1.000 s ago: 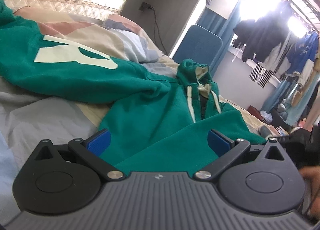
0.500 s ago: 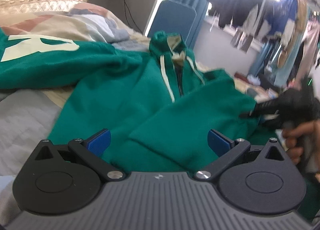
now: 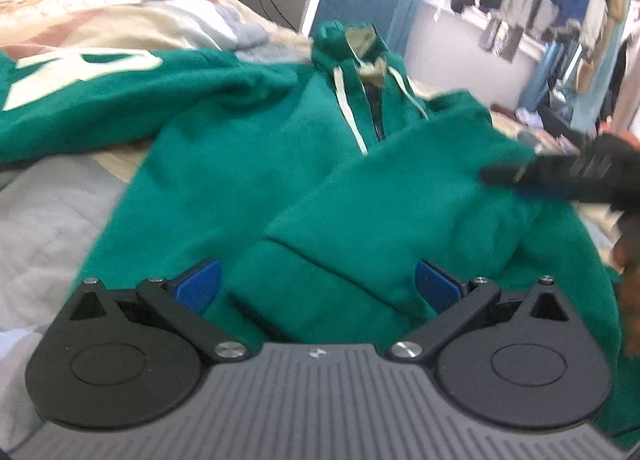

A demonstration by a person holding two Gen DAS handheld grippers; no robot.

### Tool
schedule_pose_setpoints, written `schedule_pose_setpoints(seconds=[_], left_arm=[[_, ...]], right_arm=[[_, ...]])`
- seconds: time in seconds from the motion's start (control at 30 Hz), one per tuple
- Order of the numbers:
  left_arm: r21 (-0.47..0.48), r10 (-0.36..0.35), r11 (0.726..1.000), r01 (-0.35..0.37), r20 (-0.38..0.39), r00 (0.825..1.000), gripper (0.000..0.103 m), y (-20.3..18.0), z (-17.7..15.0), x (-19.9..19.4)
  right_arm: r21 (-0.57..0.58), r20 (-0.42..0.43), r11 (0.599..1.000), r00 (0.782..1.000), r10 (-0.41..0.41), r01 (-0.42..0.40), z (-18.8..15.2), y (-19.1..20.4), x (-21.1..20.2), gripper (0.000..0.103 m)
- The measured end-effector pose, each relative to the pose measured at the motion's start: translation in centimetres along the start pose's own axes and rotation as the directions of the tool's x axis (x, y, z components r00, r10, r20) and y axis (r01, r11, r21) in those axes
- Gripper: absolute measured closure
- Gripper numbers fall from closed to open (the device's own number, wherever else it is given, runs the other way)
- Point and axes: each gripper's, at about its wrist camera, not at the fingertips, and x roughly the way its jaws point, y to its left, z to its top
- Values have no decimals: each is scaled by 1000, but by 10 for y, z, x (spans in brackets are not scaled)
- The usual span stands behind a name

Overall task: Fold large clothes
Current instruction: 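Grasp the other hoodie sleeve cuff with the left gripper and lift it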

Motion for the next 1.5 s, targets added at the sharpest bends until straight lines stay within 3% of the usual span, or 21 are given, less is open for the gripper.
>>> schedule_pose_setpoints(seconds=[0.2,0.3,0.37,0.43,0.53,0.6,0.67,0.73,0.83,0.87,0.97,1.03,1.13,1.17,1.2,1.23,1.3,1.4,1.5], left_arm=[[-119,75,991,-60,128,989,0,27,11,-33],[-164,183,974,-153,184,966,0,44,15,-45],[-186,273,954,-236,209,939,0,56,19,-49],[-243,363,919,-310,218,906,0,74,23,-52],[-376,490,840,-392,215,845,0,109,28,-57],[-432,569,784,-445,215,794,0,130,32,-63],[-459,655,725,-513,230,720,0,146,38,-69],[-494,697,683,-538,222,682,0,164,44,-73],[-531,762,619,-579,224,608,0,188,55,-77],[-541,772,606,-583,225,594,0,198,59,-77],[-577,784,576,-579,190,591,0,224,68,-77],[-576,789,570,-586,185,586,7,240,76,-71],[-491,799,584,-646,209,564,35,246,88,-67],[-466,811,572,-675,198,551,55,248,92,-66],[-445,814,570,-690,191,549,69,249,99,-67],[-440,804,583,-683,195,561,76,250,103,-69],[-426,796,597,-679,212,567,84,243,115,-77],[-361,765,644,-675,286,577,86,213,136,-88],[-259,704,703,-662,381,599,86,166,160,-96]], right_arm=[[-19,-145,1000,989,16,-19,-18,4,36,37],[-17,-151,1000,988,14,-17,-18,5,36,37],[-10,-154,1000,988,15,-17,-18,7,33,37],[-12,-155,1000,988,17,-19,-17,7,32,37],[-14,-156,1000,988,17,-19,-18,7,32,37],[-12,-156,1000,988,18,-20,-17,7,33,37],[-9,-156,1000,987,21,-22,-16,7,34,37],[-6,-157,1000,987,23,-24,-17,7,35,37],[-7,-155,1000,988,26,-27,-17,8,35,37],[-8,-155,1000,988,27,-29,-17,8,36,37],[-11,-154,999,988,29,-31,-16,9,39,37],[-10,-153,999,988,29,-31,-15,9,40,37],[-7,-155,999,987,33,-35,-15,9,41,37],[-4,-154,999,988,33,-34,-14,9,42,37],[1,-154,999,987,34,-35,-12,8,43,36],[7,-153,999,987,37,-37,-11,8,44,36],[15,-148,999,988,40,-38,-8,7,44,36],[29,-137,999,990,42,-39,-6,6,41,36],[46,-121,998,991,53,-48,-6,3,31,37]])
